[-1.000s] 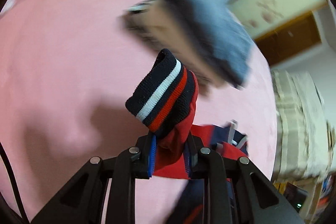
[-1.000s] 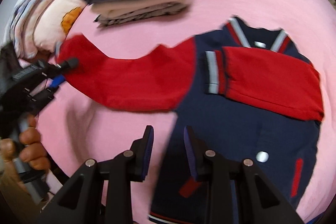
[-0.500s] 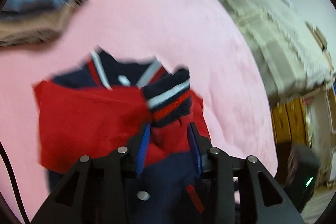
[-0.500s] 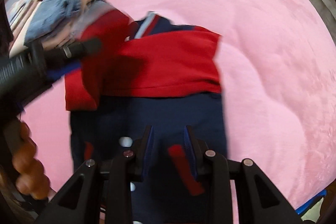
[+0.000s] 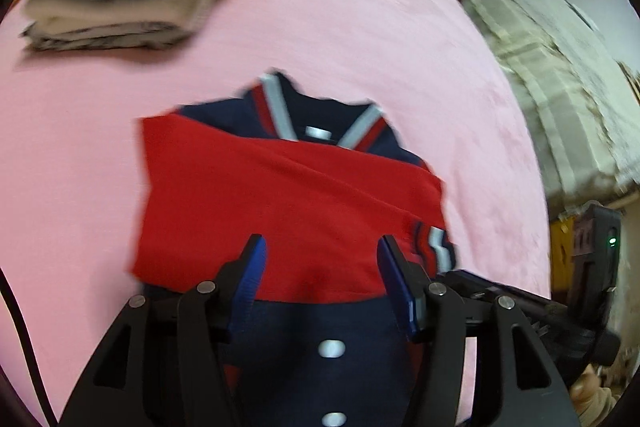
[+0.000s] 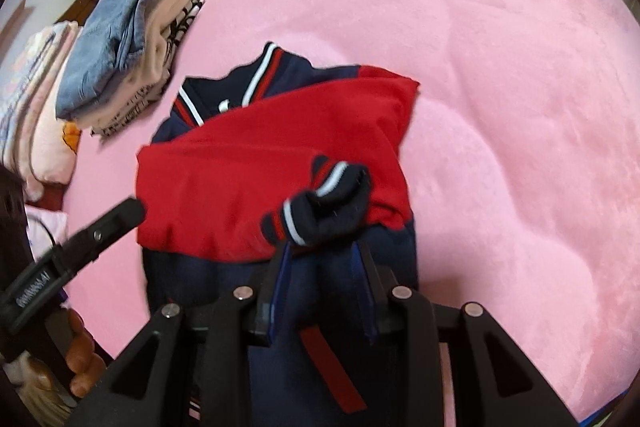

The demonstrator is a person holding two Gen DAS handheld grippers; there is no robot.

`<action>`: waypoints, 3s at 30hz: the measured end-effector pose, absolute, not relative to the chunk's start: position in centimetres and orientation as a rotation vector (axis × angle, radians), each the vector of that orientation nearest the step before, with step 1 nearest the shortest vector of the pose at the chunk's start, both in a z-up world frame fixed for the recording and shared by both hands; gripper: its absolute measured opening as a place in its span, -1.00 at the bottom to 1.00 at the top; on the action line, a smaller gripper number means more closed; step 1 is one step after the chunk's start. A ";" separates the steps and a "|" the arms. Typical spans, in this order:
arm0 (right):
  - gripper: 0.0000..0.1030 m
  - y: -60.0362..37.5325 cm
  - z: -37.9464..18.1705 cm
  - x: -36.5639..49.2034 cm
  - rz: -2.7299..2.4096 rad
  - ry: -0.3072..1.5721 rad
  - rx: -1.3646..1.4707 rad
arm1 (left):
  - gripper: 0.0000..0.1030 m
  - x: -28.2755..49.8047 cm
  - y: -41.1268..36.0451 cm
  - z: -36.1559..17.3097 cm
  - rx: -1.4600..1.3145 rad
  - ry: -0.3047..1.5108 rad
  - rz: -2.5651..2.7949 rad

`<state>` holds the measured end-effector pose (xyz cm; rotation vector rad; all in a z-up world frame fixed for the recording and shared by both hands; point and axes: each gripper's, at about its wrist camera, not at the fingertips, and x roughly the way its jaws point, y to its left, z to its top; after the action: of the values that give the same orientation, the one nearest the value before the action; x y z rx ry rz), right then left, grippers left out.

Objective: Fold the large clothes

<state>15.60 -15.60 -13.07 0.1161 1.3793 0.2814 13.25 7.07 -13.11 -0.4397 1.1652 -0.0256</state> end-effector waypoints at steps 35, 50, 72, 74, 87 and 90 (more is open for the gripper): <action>-0.77 -13.1 -9.0 17.6 0.531 1.161 -0.001 | 0.09 13.5 11.8 -15.9 -0.422 1.163 0.101; -0.25 -18.5 -14.2 19.6 0.266 1.275 0.088 | 0.09 15.2 11.2 -18.0 -0.342 1.197 0.165; -1.00 -15.0 -16.3 19.6 0.313 1.164 -0.101 | 0.09 17.9 8.9 -19.5 -0.250 1.189 0.086; -1.00 -14.8 -15.8 19.1 0.284 1.145 -0.162 | 0.09 17.6 9.5 -19.7 -0.262 1.199 0.087; -0.95 -14.2 -12.4 18.7 0.265 1.182 -0.061 | 0.09 16.7 8.9 -16.6 -0.246 1.237 0.107; -0.95 -14.4 -10.9 18.2 0.264 1.185 -0.053 | 0.09 16.3 8.6 -14.6 -0.240 1.226 0.104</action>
<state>18.22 -14.44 -10.90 -0.0529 1.1852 0.2640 16.33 8.56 -14.57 -0.2404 1.2259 0.1044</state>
